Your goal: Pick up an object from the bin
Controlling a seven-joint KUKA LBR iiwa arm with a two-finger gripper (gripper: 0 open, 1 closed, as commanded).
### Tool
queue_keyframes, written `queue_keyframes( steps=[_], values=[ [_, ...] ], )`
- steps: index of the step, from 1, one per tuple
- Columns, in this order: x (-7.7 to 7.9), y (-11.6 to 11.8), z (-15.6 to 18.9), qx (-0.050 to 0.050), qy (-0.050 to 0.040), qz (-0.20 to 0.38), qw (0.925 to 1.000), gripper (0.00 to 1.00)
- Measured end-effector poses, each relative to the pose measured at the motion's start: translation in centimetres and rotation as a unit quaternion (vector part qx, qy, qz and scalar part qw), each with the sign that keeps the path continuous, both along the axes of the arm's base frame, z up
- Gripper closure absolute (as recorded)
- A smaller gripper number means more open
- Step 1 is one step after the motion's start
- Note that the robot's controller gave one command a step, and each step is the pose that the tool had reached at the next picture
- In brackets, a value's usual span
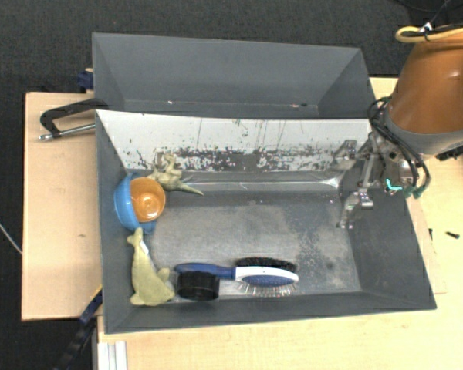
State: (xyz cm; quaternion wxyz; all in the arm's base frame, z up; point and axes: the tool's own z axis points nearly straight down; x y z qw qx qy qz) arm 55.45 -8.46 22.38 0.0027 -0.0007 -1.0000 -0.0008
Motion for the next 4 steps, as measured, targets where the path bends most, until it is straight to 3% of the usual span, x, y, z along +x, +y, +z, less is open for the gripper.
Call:
queue_keyframes(
  steps=[1,2,3,4],
  values=[
    [0.7,13.3,-2.0,0.002,-0.0026,0.082,0.9966,0.00],
    [-5.5,8.4,-8.2,0.000,0.0004,0.210,0.9777,0.00],
    [-6.3,11.8,-14.8,0.001,-0.0003,0.430,0.9030,0.00],
    [-6.0,11.7,-14.7,-0.001,-0.0063,0.427,0.9043,1.00]
  ],
)
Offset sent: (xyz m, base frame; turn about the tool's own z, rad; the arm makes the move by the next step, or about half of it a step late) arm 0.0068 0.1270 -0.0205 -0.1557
